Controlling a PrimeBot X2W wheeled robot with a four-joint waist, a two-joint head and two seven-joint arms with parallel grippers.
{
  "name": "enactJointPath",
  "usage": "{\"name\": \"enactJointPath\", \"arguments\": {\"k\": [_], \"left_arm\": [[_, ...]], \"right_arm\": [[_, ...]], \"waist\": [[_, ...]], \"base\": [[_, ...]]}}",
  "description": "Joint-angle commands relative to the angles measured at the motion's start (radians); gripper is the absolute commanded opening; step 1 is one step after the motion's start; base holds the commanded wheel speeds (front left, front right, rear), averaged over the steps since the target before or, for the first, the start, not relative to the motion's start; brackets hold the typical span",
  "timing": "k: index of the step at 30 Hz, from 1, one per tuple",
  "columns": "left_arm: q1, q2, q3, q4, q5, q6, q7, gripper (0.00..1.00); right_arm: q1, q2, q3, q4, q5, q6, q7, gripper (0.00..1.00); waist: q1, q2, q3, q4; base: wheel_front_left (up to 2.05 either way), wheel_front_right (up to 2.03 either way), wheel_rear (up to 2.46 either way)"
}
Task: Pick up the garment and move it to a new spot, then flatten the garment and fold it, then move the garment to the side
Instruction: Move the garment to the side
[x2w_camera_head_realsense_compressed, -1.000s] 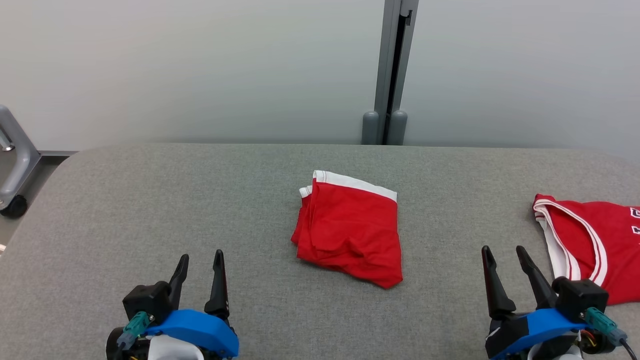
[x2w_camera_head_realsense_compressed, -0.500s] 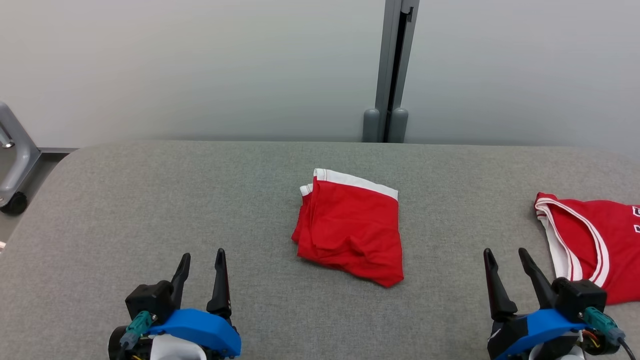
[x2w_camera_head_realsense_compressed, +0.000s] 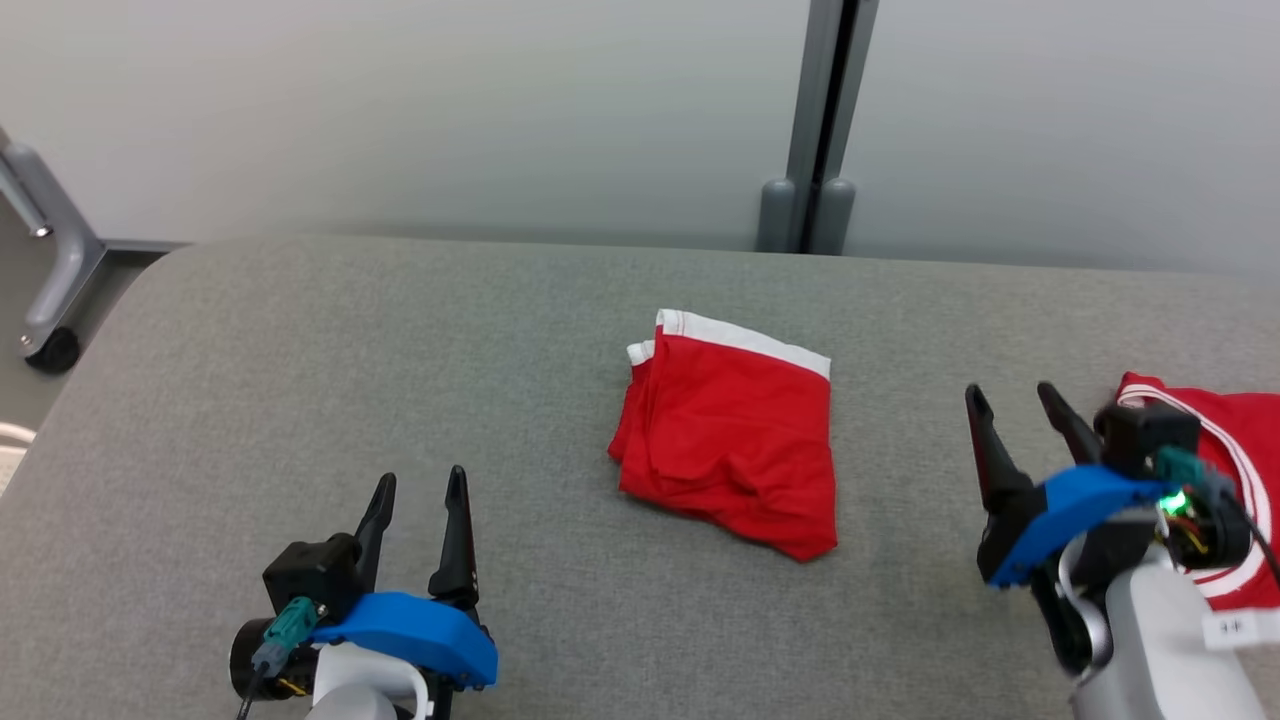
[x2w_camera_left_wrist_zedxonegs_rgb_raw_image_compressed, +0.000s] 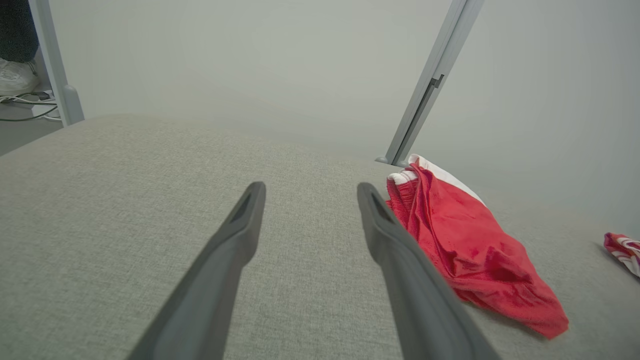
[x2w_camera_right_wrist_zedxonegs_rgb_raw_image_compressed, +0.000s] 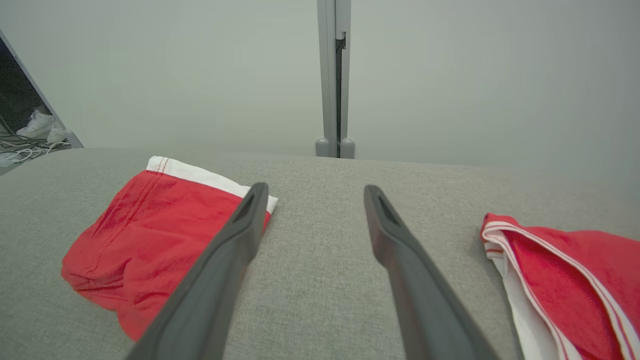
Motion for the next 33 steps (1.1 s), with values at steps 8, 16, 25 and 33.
{"name": "enactJointPath", "arguments": {"k": [8, 16, 25, 33], "left_arm": [[-0.048, -0.023, 0.008, -0.020, -0.013, -0.008, -0.004, 1.00], [-0.070, -0.048, 0.035, -0.040, -0.004, -0.021, -0.004, 1.00], [-0.079, -0.055, 0.075, -0.071, 0.023, -0.029, -0.004, 1.00], [-0.081, -0.065, 0.095, -0.080, 0.043, -0.035, -0.003, 1.00]], "right_arm": [[-0.209, -0.001, -0.031, 0.142, -0.007, 0.000, 0.169, 1.00], [-0.309, -0.015, -0.019, 0.297, 0.043, 0.000, 0.310, 1.00], [-0.325, -0.019, 0.018, 0.414, 0.058, 0.000, 0.391, 1.00], [-0.357, -0.015, 0.058, 0.456, 0.066, 0.000, 0.380, 0.08]], "waist": [[-0.0001, -0.0001, 0.088, 0.077], [-0.0001, -0.0001, 0.151, 0.141], [-0.0001, -0.0001, 0.190, 0.175], [-0.0001, -0.0001, 0.209, 0.173]], "base": [[0.00, 0.00, 0.00], [0.00, 0.00, 0.00], [0.00, 0.00, 0.00], [0.00, 0.00, 0.00]]}}
